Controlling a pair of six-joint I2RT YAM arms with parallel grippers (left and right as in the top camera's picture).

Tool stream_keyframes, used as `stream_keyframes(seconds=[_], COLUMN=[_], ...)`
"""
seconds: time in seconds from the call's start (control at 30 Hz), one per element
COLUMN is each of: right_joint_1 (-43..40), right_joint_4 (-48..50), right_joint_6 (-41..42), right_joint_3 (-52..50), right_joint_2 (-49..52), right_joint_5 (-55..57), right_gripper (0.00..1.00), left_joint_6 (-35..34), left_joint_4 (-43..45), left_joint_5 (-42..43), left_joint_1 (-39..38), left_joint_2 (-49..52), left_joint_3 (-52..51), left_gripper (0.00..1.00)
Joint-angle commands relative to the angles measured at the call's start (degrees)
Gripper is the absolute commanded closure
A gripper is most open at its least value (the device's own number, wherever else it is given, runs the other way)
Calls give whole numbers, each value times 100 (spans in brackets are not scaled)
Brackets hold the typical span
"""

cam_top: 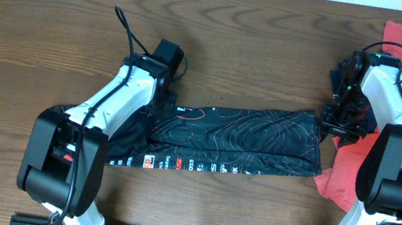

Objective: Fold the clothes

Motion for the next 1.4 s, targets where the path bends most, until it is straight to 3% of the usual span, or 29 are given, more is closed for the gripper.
stream_keyframes(seconds=[0.0, 0.67, 0.8, 0.93, 1.1, 1.23, 1.27, 1.3, 1.33, 1.37], right_joint_1=[-48, -48, -48, -48, -48, -48, -48, -48, -48, -48], right_joint_4=[13, -4, -4, 2, 20, 15, 15, 13, 7, -11], right_joint_6=[-63, -66, -66, -68, -66, -68, -68, -68, -68, -68], right_joint_3=[-9, -9, -9, -9, -9, -9, -9, -9, -9, -9], right_joint_2=[-157, -157, -157, -157, -157, -157, -157, -157, -157, -157], right_joint_5=[37, 37, 39, 39, 39, 39, 39, 37, 39, 37], right_gripper=[60, 59, 60, 60, 60, 59, 59, 59, 59, 59], left_joint_6=[39, -125, -127, -125, 203, 201, 201, 201, 199, 199], left_joint_4=[9, 76, 57, 55, 68, 37, 66, 81, 94, 94], left_joint_5=[-129, -107, -107, 15, 1423, 1416, 1405, 1392, 1373, 1373], left_joint_1=[4, 4, 2, -11, -162, -380, -422, -439, -442, -442], left_joint_2=[24, 24, 11, -109, -428, -424, -413, -413, -413, -413], left_joint_3=[-57, -516, -459, -319, -273, -323, -374, -413, -446, -461], left_gripper=[69, 69, 94, 94, 94, 94, 91, 83, 66, 61])
